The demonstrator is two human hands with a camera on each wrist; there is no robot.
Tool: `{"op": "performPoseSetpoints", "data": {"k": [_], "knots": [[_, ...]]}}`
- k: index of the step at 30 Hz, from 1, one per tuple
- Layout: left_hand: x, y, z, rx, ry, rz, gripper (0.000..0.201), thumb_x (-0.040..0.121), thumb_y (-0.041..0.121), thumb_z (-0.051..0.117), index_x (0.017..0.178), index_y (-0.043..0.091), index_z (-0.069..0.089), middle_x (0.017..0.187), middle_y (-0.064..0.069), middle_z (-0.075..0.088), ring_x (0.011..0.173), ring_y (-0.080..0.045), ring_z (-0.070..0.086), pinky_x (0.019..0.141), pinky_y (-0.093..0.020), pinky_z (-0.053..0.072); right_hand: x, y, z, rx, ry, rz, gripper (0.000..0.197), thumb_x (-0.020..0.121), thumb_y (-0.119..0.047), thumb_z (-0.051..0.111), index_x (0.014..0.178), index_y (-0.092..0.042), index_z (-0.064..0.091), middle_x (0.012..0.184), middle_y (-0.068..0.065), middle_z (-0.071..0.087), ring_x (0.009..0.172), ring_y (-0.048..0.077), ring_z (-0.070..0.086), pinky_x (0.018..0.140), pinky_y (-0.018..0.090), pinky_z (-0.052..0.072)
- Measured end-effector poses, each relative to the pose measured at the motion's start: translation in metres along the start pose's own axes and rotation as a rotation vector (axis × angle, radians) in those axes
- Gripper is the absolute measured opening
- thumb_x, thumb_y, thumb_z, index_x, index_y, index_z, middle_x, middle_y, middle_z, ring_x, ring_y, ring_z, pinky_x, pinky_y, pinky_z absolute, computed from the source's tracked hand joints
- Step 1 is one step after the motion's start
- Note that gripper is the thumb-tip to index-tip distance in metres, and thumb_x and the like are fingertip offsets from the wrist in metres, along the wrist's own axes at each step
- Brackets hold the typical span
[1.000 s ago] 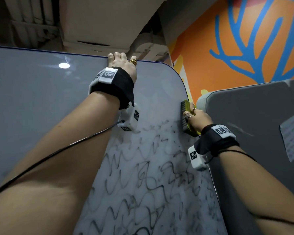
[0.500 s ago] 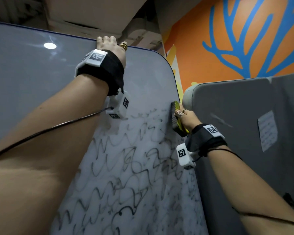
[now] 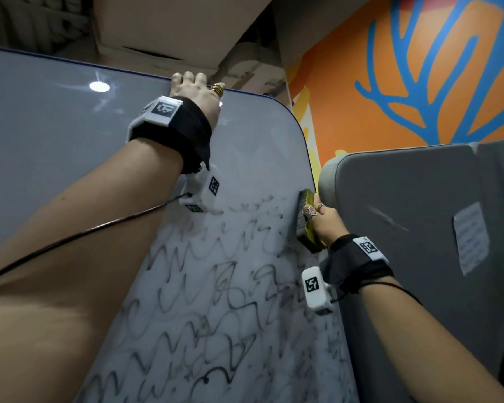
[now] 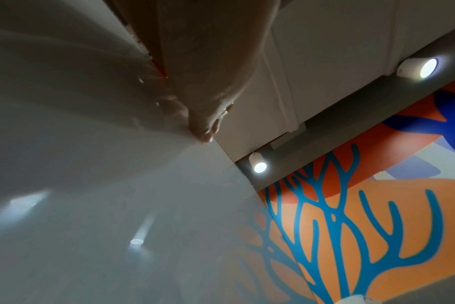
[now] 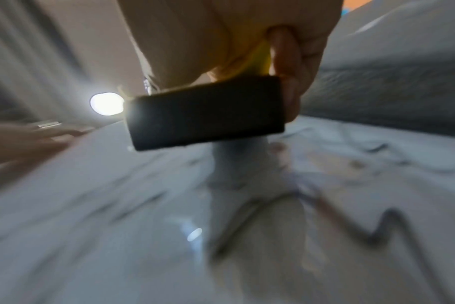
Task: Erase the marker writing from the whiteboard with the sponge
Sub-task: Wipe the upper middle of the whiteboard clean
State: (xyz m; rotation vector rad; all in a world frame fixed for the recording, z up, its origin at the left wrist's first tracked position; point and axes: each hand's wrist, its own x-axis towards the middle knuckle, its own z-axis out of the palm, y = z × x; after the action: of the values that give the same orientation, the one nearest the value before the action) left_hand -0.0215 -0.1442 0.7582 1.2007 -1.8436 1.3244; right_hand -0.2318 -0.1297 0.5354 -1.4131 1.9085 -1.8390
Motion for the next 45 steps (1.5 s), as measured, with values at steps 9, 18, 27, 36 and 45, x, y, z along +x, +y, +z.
{"op": "performPoseSetpoints", "data": {"k": [9, 18, 27, 36, 45], "knots": [[-0.024, -0.001, -0.011, 0.029, -0.145, 0.005, 0.049, 0.102, 0.025, 0.030, 0.150, 0.024, 0.022, 0.152, -0.013, 0.021, 0.141, -0.031, 0.016, 0.116, -0.044, 0.008, -0.025, -0.030, 0.013, -0.228, -0.055, -0.080, 0.055, 0.095, -0.041, 0.042, 0.143, -0.015, 0.036, 0.138, 0.016, 0.049, 0.126, 0.035, 0.045, 0.099, 0.035, 0.035], [-0.201, -0.007, -0.007, -0.138, -0.086, -0.189, 0.056, 0.099, 0.037, 0.023, 0.152, 0.022, 0.011, 0.160, -0.004, -0.001, 0.146, -0.025, -0.003, 0.113, -0.052, -0.008, -0.076, -0.064, 0.050, -0.305, -0.094, -0.331, 0.076, 0.081, -0.055, 0.036, 0.149, -0.026, 0.019, 0.121, 0.019, 0.059, 0.115, 0.036, 0.049, 0.089, 0.036, 0.038], [-0.221, -0.016, 0.026, -0.159, -0.136, -0.171, 0.064, 0.097, 0.047, 0.023, 0.152, 0.024, -0.001, 0.159, -0.001, -0.014, 0.145, -0.024, -0.016, 0.109, -0.060, -0.009, -0.034, -0.021, 0.017, -0.219, 0.005, -0.041, 0.061, 0.095, -0.037, 0.045, 0.149, -0.028, 0.019, 0.140, 0.015, 0.047, 0.126, 0.037, 0.043, 0.100, 0.037, 0.034], [-0.221, -0.015, 0.021, -0.199, -0.152, -0.176, 0.066, 0.093, 0.041, 0.023, 0.152, 0.025, -0.001, 0.158, 0.000, -0.017, 0.144, -0.022, -0.018, 0.109, -0.061, -0.010, -0.096, -0.065, 0.072, -0.225, -0.086, -0.333, 0.067, 0.089, -0.041, 0.051, 0.147, -0.034, 0.020, 0.128, 0.013, 0.058, 0.118, 0.034, 0.050, 0.094, 0.038, 0.040], [-0.223, -0.023, 0.015, -0.190, -0.228, -0.142, 0.070, 0.088, 0.036, 0.027, 0.152, 0.027, -0.003, 0.157, 0.001, -0.020, 0.144, -0.019, -0.020, 0.111, -0.058, -0.008, -0.070, -0.035, 0.047, -0.047, 0.008, -0.077, 0.059, 0.092, -0.039, 0.050, 0.146, -0.023, 0.030, 0.138, 0.012, 0.051, 0.125, 0.033, 0.047, 0.101, 0.038, 0.036]]}}
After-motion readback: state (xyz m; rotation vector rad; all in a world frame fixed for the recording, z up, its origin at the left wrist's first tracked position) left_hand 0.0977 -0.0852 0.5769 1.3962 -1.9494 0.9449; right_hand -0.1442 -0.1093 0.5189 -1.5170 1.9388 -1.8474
